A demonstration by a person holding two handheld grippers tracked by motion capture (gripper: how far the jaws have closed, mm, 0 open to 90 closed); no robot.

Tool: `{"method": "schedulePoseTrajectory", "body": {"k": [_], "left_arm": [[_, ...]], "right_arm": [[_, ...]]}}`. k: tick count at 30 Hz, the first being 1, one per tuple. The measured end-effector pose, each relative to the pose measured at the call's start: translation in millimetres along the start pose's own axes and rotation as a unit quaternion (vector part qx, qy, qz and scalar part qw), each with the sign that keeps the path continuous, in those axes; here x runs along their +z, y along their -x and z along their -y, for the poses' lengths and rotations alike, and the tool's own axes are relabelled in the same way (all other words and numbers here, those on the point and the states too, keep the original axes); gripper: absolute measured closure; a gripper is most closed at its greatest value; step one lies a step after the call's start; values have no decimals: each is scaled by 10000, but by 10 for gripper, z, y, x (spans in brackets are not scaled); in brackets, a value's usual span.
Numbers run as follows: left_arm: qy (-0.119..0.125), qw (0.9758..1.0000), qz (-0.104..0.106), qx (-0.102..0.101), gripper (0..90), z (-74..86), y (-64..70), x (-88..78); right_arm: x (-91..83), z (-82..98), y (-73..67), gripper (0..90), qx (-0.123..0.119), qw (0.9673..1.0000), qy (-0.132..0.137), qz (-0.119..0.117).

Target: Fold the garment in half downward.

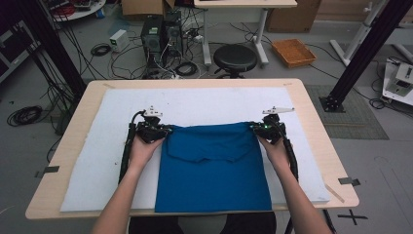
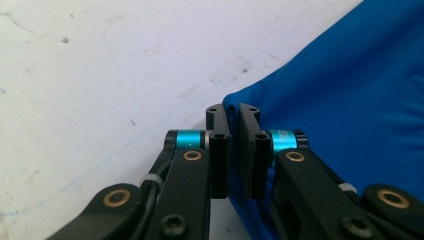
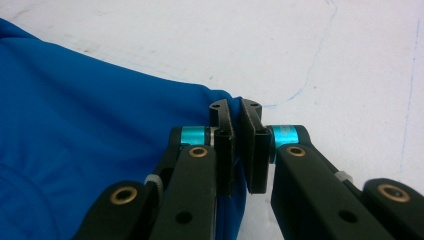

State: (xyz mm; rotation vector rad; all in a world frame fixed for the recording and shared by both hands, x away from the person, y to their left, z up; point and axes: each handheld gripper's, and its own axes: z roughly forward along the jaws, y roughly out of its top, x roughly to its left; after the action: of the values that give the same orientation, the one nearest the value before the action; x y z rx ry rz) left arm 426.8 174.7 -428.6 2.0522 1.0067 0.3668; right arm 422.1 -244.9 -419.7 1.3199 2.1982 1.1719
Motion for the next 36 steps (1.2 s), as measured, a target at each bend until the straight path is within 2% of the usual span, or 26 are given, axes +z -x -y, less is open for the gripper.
{"method": "schedulePoseTrajectory", "body": {"k": [4, 5, 7, 9, 11, 13, 17, 21, 23, 26, 29, 32, 36], "left_arm": [[32, 10000, -46, -14, 828, -2, -20, 38], [68, 9999, -116, -41, 795, -7, -7, 28], [133, 9995, -267, -94, 618, -16, 4, -18], [321, 9990, -303, -98, 575, -4, 31, -107], [447, 9984, -327, -79, 529, 17, 80, -221], [577, 9978, -264, -176, 512, 62, 147, -323], [464, 9980, -13, -418, 513, 207, 311, -454], [226, 9965, 252, -766, 541, 360, 412, -435], [58, 9964, 236, -813, 569, 402, 437, -403], [-66, 9952, 135, -968, 611, 427, 438, -358], [-93, 9938, 161, -1094, 646, 429, 419, -341], [-118, 9934, 222, -1118, 699, 427, 422, -328], [-161, 9935, 198, -1110, 762, 430, 435, -300]], "right_arm": [[108, 26, 42, 844, 16, 9999, -144, 63], [115, 30, 42, 819, 19, 9999, -130, 88], [97, 29, 23, 755, 7, 9998, -105, 188], [46, 26, 11, 684, 1, 9996, -22, 271], [-10, 29, 9, 632, 70, 9997, -23, 238], [-79, 35, -14, 601, 66, 9996, -28, 263], [-254, 122, -108, 584, -16, 9995, 213, 249], [-368, 272, -192, 584, 106, 9996, 246, 128], [-401, 340, -229, 583, 136, 9996, 240, 94], [-421, 420, -266, 585, 169, 9997, 180, 52], [-423, 483, -266, 588, 268, 9996, 115, 25], [-417, 521, -221, 590, 468, 9989, 66, -35], [-410, 555, -168, 591, 680, 9976, 47, -87]]}}
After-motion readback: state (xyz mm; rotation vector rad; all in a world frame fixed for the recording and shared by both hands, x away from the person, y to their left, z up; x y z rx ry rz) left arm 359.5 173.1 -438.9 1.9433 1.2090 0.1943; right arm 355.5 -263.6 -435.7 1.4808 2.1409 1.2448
